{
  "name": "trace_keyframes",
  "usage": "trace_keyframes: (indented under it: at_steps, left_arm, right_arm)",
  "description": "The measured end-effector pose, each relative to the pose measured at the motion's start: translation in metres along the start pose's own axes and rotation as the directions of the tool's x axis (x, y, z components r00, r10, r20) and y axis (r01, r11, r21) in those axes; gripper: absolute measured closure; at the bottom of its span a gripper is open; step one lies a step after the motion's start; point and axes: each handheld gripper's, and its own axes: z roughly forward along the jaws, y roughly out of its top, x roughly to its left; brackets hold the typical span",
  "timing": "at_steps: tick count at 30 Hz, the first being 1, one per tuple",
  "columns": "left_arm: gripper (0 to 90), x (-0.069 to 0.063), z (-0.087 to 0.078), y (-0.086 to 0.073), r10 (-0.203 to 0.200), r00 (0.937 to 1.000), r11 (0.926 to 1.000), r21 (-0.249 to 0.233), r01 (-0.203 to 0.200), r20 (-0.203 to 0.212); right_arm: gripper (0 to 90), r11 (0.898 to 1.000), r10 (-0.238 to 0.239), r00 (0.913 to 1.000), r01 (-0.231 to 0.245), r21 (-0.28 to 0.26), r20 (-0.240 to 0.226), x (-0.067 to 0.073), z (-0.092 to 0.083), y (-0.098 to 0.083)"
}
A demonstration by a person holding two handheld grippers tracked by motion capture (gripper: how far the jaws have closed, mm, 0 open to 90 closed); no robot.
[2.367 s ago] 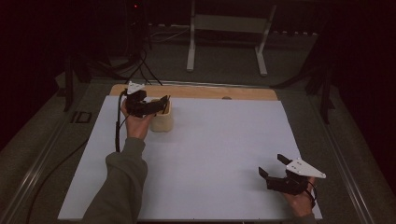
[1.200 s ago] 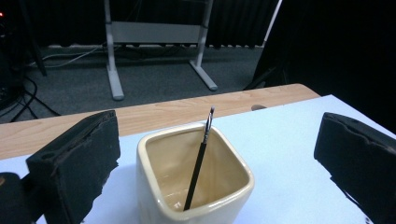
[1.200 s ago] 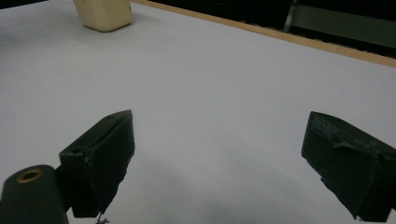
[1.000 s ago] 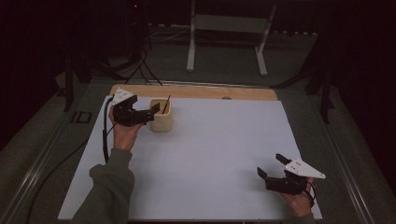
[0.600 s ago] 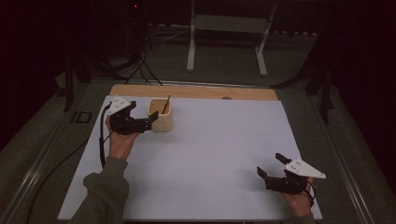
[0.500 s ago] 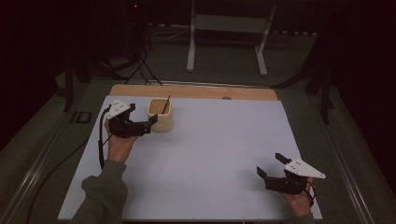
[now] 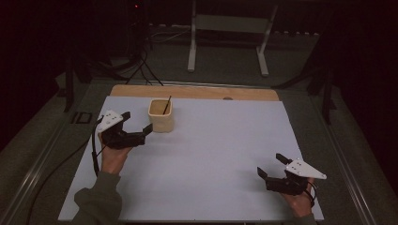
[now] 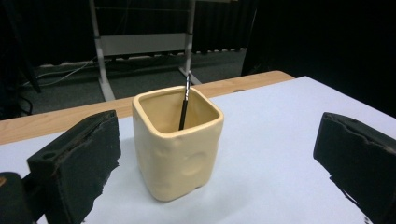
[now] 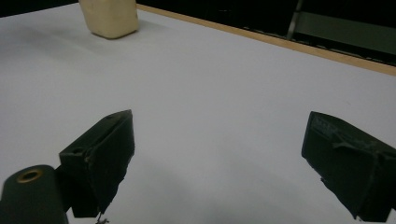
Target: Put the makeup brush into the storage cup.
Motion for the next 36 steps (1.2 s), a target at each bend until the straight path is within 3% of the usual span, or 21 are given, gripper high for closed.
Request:
trace_keyframes:
  at_steps: [15, 22, 27, 36]
  left_arm:
    - [1.9, -0.002, -0.025, -0.019, 0.02, 0.9996, 0.9998, -0.001, -0.02, 0.018]
    - [1.9, 0.0, -0.034, -0.034, 0.012, 0.9999, 0.9999, -0.002, -0.012, 0.002]
    - [1.9, 0.001, -0.039, -0.042, 0.038, 0.9992, 0.9993, -0.002, -0.038, -0.015]
    - [1.9, -0.001, -0.054, -0.05, 0.061, 0.9981, 0.9979, -0.02, -0.061, -0.007]
  right_arm:
    - [9.3, 1.0, 0.006, 0.9999, -0.006, -0.01, -0.01, 0.0, 0.0, 0.001]
    - [9.3, 1.0, 0.003, 0.9999, -0.003, -0.014, -0.015, 0.0, -0.001, 0.001]
    - [9.3, 1.0, 0.002, 0.9997, -0.003, -0.022, -0.023, 0.001, -0.001, 0.002]
    - [9.3, 0.998, 0.021, 0.9986, -0.024, -0.061, -0.048, 0.002, -0.006, 0.005]
